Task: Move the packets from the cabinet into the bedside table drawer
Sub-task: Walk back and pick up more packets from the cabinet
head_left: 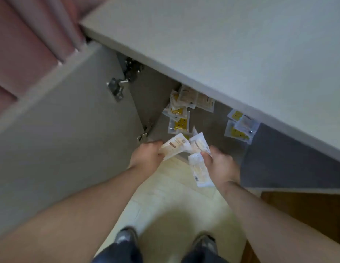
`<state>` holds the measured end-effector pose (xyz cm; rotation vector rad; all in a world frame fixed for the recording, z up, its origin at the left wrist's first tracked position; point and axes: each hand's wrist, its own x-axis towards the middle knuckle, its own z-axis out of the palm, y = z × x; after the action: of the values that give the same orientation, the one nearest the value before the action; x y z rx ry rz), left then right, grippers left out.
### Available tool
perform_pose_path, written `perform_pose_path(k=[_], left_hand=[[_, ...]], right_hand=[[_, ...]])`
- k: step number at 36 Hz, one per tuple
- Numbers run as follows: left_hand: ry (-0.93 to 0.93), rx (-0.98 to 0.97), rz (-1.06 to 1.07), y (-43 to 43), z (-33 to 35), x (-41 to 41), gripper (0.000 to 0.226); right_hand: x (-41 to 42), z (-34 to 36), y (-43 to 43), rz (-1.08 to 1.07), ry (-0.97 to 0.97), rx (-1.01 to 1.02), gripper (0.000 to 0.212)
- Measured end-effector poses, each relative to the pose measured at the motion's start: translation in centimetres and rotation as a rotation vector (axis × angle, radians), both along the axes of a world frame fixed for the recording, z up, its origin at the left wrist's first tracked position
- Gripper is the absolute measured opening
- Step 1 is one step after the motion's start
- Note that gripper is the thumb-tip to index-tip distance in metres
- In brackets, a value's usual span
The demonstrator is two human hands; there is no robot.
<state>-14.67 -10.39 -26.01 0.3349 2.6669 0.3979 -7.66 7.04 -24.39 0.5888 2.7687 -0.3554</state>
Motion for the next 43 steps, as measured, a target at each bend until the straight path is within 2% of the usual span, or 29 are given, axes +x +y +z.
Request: perform_pose_path(k=[5,12,20,30,34,37,43], left_hand=[[-0.121,-0.032,0.09,-1.9,8.6,3.1,0.027],[-0.168,-0.052,0.252,-4.4,19.8,6.9,0.028],[-0.173,0.018,0.6,-8.0,28.3,12.7,0.022],[-0.103,0.122,1.012,-13.3,34.7,23.2,0.012],[-0.074,0.178,1.205,-15.9,35.6,28.1,0.006],[-0.044,0.193,1.328,-18.2,36.0,31.8,0.01],[0.016,0.203,1.63,-24.4,37.2,41.4,0.02]], right_hand=[[2.3,7.9,-2.8,0.036,-0.047,-0.056,0.035],[4.6,18.4,-4.9,0.15,-0.069,-0.076,0.035],[6.5,26.6,-7.1,0.36,-0.088,-0.097,0.033],[10.2,34.0,-13.2,0.657,-0.154,-0.183,0.029],[12.8,35.2,-16.9,0.703,-0.195,-0.258,0.029],[15.0,35.2,-20.4,0.728,-0.247,-0.302,0.034],[20.8,36.7,-28.2,0.947,-0.302,-0.282,0.033]])
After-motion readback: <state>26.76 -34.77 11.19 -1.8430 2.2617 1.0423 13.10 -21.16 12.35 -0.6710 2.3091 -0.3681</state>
